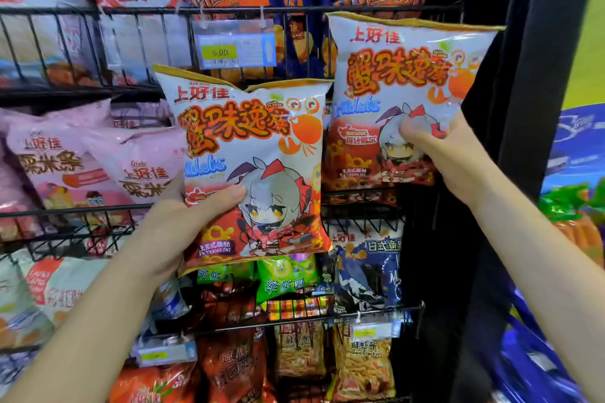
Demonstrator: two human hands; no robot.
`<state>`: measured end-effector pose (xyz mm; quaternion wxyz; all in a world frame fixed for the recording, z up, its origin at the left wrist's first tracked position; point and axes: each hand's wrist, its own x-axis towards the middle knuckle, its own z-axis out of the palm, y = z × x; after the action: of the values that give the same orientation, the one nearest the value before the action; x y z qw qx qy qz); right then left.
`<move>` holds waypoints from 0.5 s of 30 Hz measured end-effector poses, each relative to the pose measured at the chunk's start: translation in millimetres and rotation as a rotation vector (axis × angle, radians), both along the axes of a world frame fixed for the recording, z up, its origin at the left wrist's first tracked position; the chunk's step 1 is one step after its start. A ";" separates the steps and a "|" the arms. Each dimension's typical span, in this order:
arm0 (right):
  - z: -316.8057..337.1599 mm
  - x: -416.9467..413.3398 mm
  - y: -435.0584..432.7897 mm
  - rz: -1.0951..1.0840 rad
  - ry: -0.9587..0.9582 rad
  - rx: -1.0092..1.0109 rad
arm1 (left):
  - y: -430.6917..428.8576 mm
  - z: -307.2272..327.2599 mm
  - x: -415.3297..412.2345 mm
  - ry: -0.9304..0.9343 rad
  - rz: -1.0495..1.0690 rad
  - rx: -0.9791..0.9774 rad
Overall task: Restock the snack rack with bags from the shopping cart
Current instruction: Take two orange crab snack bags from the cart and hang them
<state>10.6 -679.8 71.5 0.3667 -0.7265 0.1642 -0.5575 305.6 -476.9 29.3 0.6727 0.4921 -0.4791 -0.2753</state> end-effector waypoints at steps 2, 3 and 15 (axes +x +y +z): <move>2.5 5.9 -3.8 -0.036 0.030 0.012 | -0.8 0.3 0.7 -0.002 -0.012 -0.005; 2.6 6.8 -8.8 -0.069 0.061 0.004 | -0.9 0.5 1.0 -0.005 -0.013 -0.006; -12.7 7.1 -23.0 -0.187 0.397 -0.024 | -9.3 -1.2 4.0 -0.006 0.014 0.021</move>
<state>17.7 -702.7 58.8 0.2650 -0.8078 0.2933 -0.4372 309.6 -486.3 28.1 0.6681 0.5031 -0.4748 -0.2741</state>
